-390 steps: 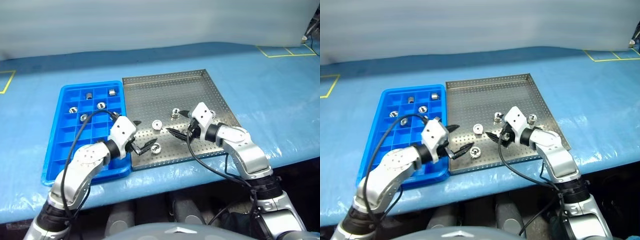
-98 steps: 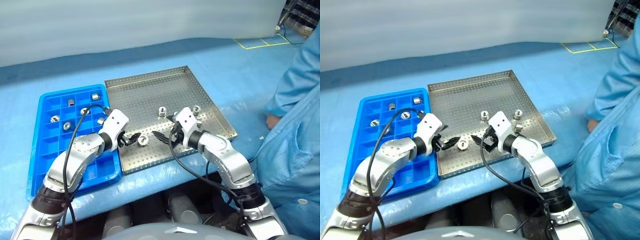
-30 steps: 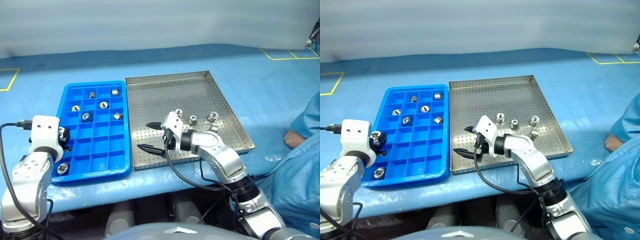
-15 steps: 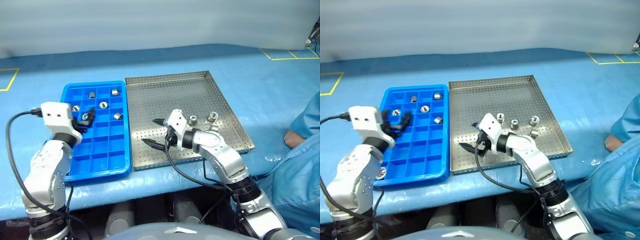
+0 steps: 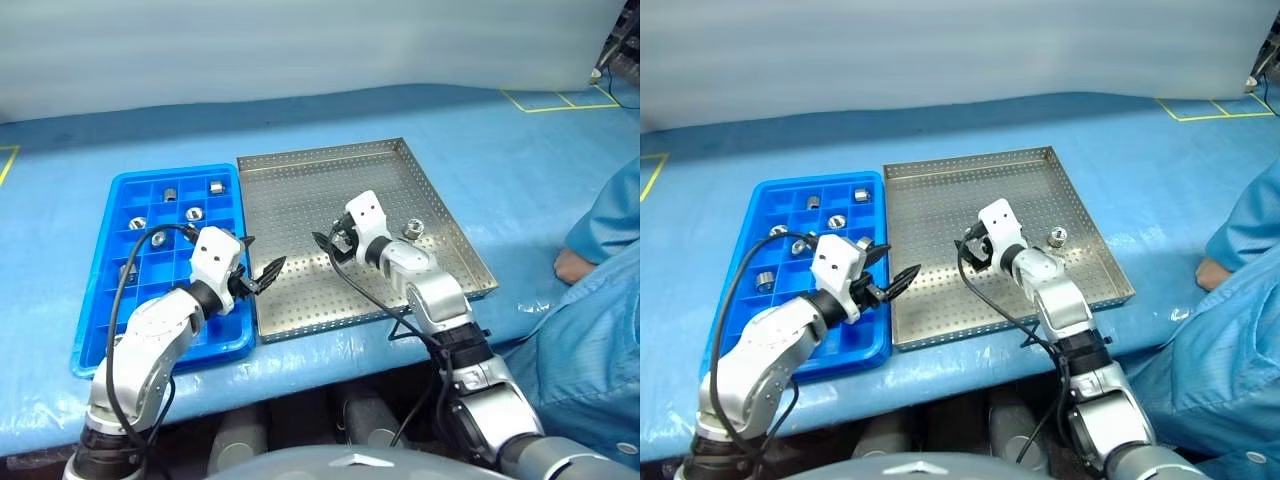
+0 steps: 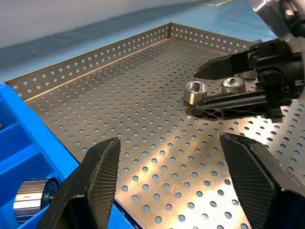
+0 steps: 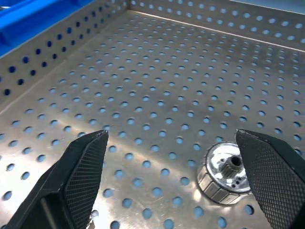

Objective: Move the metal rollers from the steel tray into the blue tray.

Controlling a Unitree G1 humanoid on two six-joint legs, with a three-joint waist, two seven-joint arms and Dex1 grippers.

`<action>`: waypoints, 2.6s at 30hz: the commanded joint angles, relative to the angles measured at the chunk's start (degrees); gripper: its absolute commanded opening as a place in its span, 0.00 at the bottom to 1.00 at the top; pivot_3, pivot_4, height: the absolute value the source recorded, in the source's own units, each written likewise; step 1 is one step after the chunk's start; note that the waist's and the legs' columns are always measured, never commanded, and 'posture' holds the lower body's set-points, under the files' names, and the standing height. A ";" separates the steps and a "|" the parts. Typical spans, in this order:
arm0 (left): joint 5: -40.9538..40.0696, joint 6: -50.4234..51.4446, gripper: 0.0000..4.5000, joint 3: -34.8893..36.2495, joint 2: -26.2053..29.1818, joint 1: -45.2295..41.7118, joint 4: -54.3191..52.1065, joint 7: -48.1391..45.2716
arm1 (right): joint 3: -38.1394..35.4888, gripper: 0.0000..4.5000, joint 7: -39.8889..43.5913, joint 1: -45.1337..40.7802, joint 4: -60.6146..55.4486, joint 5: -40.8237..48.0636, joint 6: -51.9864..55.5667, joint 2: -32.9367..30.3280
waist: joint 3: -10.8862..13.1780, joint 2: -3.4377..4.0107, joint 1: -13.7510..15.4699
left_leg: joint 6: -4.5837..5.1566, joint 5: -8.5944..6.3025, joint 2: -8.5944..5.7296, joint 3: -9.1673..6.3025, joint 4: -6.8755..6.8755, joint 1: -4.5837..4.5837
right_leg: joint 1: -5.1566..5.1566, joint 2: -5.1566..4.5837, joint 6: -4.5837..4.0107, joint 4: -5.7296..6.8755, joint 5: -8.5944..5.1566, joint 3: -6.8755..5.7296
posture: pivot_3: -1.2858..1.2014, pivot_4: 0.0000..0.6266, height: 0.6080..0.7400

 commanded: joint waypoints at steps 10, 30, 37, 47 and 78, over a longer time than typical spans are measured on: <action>1.11 -1.41 0.81 -1.53 -0.41 -0.28 -1.13 1.47 | -1.60 0.91 -8.12 -6.37 12.69 -5.41 -0.43 3.85 | 0.00 0.02 -0.31 | 0.01 -0.01 -0.03 -0.02 -0.04 -0.03 | -0.01 -0.03 0.17 -0.03 0.22 0.01 | 0.49 0.24 1.00; 11.49 1.83 0.81 19.14 -3.46 -1.63 0.80 23.58 | 9.22 0.40 6.27 -0.66 -15.71 3.28 3.21 9.63 | 0.05 0.08 0.07 | 0.00 -0.01 0.05 -0.28 -0.12 -0.04 | -0.06 0.04 0.26 -0.02 0.18 -0.07 | 0.51 0.24 1.00; 14.67 4.25 0.81 22.43 -4.50 1.18 0.09 26.80 | 21.01 0.40 10.59 -1.97 -7.84 0.49 -0.89 15.01 | 0.00 0.01 1.31 | -0.01 -0.02 0.02 -0.36 -0.10 -0.02 | -0.02 -0.09 0.13 -0.03 0.22 -0.18 | 0.53 0.24 1.00; 16.50 6.40 0.81 25.42 -6.61 6.99 -3.22 27.36 | 23.20 0.40 13.76 -8.95 7.61 -2.09 -10.17 22.06 | -0.03 -0.16 3.46 | -0.04 -0.01 0.05 -0.39 -0.11 0.02 | 0.01 -0.15 -0.20 -0.02 0.01 -0.39 | 0.56 0.24 1.00; -5.10 1.23 0.81 38.33 -11.93 27.65 -20.05 9.01 | 20.53 0.40 25.91 -25.56 18.99 6.83 -16.29 31.56 | 0.07 -0.07 6.50 | -0.14 -0.04 0.19 -0.58 -0.38 0.03 | -0.04 -0.17 -0.65 -0.02 -0.39 -0.83 | 0.64 0.24 1.00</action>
